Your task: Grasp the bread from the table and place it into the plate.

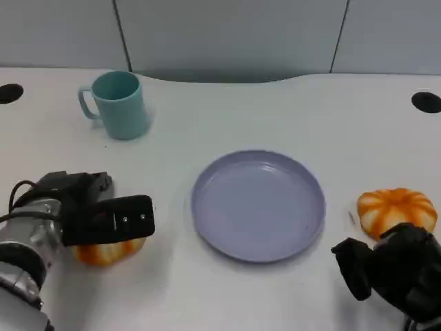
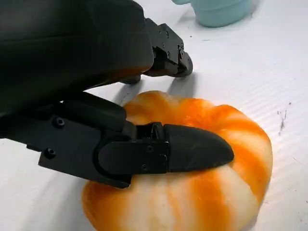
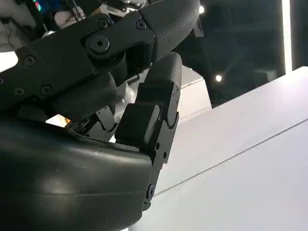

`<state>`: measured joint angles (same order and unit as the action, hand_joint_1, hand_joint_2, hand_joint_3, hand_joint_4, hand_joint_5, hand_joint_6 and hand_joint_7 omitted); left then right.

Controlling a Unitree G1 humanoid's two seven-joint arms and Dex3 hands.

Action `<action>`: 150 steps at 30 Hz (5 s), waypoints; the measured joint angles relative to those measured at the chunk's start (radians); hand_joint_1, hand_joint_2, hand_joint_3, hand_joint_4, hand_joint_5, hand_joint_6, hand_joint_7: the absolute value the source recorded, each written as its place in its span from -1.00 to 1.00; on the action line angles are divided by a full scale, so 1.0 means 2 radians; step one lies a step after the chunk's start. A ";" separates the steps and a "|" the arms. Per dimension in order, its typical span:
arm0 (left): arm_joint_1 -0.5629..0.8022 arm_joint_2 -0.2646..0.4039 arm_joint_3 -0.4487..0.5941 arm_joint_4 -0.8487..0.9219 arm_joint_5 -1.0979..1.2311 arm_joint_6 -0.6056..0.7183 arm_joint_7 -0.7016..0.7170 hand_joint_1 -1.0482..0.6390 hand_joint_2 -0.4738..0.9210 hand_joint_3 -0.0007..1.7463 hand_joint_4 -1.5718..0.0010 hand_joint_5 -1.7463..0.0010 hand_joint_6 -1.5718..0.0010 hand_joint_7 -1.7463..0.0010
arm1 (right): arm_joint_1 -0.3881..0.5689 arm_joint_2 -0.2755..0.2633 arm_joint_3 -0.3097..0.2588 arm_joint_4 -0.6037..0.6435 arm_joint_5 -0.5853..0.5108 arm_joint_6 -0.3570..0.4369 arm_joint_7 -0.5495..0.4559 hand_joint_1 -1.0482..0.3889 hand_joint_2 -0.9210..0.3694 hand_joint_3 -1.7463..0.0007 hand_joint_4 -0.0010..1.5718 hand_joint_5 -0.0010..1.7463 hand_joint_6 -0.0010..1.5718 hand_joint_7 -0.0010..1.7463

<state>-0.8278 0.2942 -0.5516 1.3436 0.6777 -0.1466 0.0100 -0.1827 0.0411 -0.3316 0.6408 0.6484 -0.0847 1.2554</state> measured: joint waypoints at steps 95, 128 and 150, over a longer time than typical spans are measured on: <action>0.092 0.046 0.048 -0.028 0.036 -0.191 0.313 -0.06 1.00 -0.92 0.22 -0.61 -0.05 0.38 | -0.036 -0.004 -0.005 0.046 0.001 -0.009 0.011 -0.05 -0.87 1.00 0.14 1.00 0.43 -0.52; -0.003 -0.024 -0.003 -0.088 0.075 -0.356 0.374 -0.07 0.97 -1.00 0.06 -0.12 -0.08 0.45 | -0.063 0.022 -0.001 0.084 -0.008 -0.108 0.026 -0.12 -0.97 0.99 -0.03 1.00 -0.15 0.98; -0.012 -0.057 0.037 -0.106 -0.058 -0.333 0.007 -1.00 1.00 -0.09 1.00 1.00 1.00 1.00 | -0.076 0.036 0.001 0.086 -0.008 -0.113 0.031 -0.14 -0.92 0.99 0.12 1.00 -0.12 1.00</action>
<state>-0.8523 0.1805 -0.4772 1.1319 0.5607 -0.8135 0.0242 -0.3344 0.1121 -0.3295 0.8128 0.6334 -0.3115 1.3176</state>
